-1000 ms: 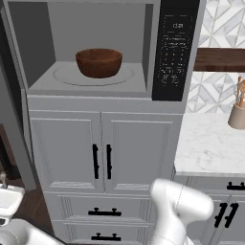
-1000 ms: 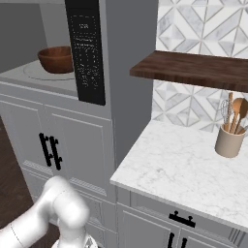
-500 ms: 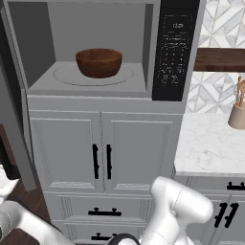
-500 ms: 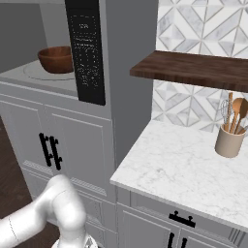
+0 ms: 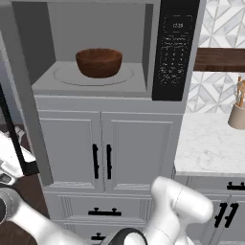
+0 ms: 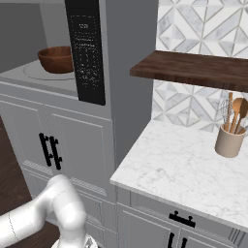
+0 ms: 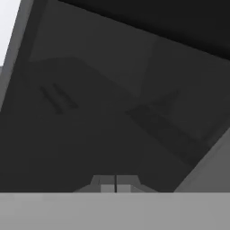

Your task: Open the microwave, place the bowl with waffle inside the microwave, then close the microwave door and turn it on.

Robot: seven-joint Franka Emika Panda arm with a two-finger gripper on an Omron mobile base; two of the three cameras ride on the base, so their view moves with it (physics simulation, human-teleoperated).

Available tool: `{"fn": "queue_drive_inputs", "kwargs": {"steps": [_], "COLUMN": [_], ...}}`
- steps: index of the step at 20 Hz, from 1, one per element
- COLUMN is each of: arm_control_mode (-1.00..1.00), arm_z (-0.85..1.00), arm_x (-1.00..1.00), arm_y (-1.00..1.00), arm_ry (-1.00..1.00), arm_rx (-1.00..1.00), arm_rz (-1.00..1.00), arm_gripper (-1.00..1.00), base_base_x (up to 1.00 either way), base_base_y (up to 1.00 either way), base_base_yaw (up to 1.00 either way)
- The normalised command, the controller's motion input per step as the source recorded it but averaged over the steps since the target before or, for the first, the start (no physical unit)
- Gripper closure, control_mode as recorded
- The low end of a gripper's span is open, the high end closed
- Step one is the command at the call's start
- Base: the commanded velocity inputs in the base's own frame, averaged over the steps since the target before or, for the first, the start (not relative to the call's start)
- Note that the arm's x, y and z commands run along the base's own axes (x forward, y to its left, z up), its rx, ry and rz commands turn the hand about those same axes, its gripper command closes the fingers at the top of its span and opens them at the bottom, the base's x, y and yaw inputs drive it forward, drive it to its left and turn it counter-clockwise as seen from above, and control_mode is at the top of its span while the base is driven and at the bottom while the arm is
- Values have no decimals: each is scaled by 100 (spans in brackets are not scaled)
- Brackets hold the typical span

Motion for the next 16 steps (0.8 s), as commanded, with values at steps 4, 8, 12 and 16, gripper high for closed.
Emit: {"fn": "queue_drive_inputs", "kwargs": {"steps": [4,8,12,16], "arm_control_mode": [-100,-100,-100,-100], "arm_z": [58,49,41,33], "arm_x": [21,26,28,39], "arm_y": [-100,-100,-100,-100], "arm_ry": [37,47,51,41], "arm_rx": [30,27,26,33], "arm_rz": [3,6,11,15], "arm_gripper": [100,100,100,100], "base_base_x": [0,0,0,0], "base_base_y": [0,0,0,0], "base_base_yaw": [0,0,0,0]}}
